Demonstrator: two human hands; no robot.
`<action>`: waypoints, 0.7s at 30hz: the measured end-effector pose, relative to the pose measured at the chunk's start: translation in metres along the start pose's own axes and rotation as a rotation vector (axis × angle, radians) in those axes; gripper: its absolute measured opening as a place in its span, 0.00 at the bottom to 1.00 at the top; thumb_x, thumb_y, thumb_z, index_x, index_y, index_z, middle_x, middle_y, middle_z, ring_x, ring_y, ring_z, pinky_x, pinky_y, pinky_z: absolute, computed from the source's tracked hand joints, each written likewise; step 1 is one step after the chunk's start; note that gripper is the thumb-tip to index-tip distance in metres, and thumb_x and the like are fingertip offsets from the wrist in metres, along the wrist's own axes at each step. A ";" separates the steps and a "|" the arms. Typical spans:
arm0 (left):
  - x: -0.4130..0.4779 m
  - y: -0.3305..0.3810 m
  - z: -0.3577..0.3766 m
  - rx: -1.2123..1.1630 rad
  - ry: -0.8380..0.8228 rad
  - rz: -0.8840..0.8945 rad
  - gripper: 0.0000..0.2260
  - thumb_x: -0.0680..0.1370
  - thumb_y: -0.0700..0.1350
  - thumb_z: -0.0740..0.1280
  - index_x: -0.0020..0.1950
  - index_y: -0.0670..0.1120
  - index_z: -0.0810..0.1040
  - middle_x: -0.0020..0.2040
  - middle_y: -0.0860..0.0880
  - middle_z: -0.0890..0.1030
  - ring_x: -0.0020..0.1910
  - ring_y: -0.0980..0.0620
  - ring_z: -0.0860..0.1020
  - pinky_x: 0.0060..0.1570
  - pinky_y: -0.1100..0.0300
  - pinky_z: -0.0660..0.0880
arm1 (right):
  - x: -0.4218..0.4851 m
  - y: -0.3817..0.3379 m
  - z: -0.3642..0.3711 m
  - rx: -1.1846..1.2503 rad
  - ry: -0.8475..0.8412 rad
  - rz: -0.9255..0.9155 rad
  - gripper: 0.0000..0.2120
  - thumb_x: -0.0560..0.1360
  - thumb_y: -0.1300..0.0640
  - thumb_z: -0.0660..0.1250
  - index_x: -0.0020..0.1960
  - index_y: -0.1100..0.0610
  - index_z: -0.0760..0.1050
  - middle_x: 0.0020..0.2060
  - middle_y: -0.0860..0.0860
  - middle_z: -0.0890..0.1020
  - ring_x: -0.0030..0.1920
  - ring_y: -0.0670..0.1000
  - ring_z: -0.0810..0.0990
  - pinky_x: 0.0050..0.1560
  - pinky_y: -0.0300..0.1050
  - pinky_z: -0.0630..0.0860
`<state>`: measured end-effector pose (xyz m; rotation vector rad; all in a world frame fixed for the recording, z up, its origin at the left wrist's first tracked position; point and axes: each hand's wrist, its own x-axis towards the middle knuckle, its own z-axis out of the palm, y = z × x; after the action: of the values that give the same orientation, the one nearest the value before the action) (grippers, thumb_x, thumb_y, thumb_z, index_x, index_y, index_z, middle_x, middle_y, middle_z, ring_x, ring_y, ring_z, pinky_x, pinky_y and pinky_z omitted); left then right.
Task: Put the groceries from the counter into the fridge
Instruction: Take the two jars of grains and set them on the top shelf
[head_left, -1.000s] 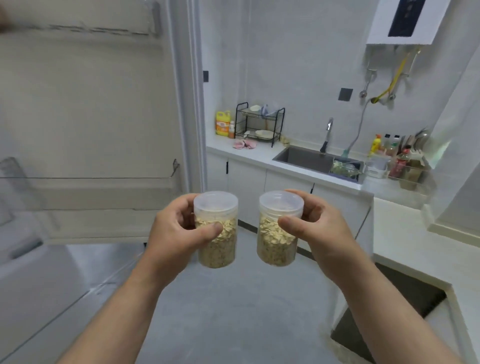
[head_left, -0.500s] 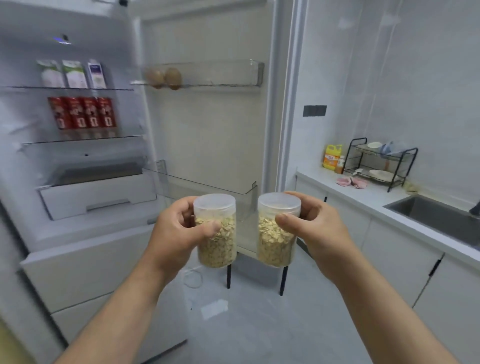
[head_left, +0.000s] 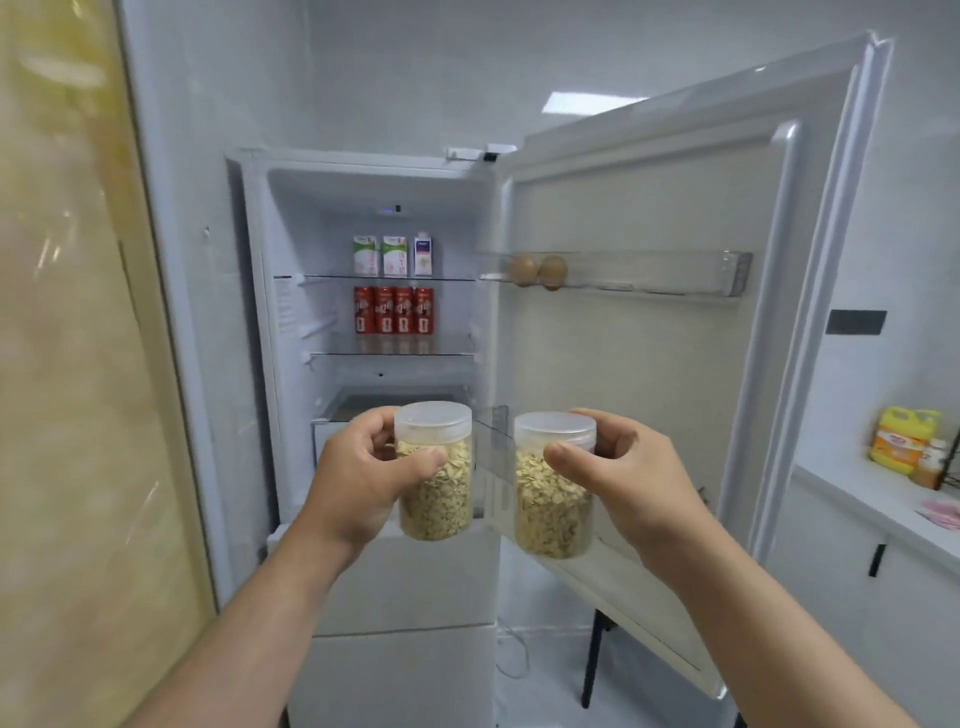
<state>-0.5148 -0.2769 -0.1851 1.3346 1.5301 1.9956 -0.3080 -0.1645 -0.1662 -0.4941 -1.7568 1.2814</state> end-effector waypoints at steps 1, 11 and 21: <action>0.009 0.001 -0.007 0.009 0.019 0.010 0.26 0.57 0.50 0.76 0.54 0.46 0.81 0.47 0.48 0.86 0.47 0.52 0.83 0.41 0.63 0.78 | 0.011 -0.002 0.007 -0.007 -0.007 -0.011 0.13 0.67 0.58 0.78 0.51 0.52 0.82 0.44 0.50 0.87 0.46 0.47 0.85 0.45 0.38 0.78; 0.102 -0.010 -0.068 0.020 0.068 0.041 0.20 0.61 0.47 0.75 0.52 0.47 0.81 0.45 0.49 0.86 0.46 0.53 0.83 0.42 0.60 0.77 | 0.101 -0.004 0.073 -0.024 0.002 -0.071 0.09 0.72 0.62 0.75 0.48 0.50 0.82 0.41 0.48 0.87 0.43 0.45 0.85 0.38 0.33 0.77; 0.198 -0.032 -0.110 -0.029 0.060 0.070 0.19 0.62 0.48 0.74 0.53 0.47 0.81 0.46 0.49 0.86 0.47 0.51 0.84 0.44 0.56 0.79 | 0.198 0.012 0.126 -0.022 0.082 -0.107 0.21 0.70 0.56 0.77 0.62 0.53 0.77 0.47 0.48 0.86 0.46 0.44 0.85 0.43 0.36 0.78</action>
<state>-0.7164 -0.1925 -0.1176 1.3466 1.4933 2.1102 -0.5202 -0.0841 -0.1043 -0.4523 -1.7074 1.1526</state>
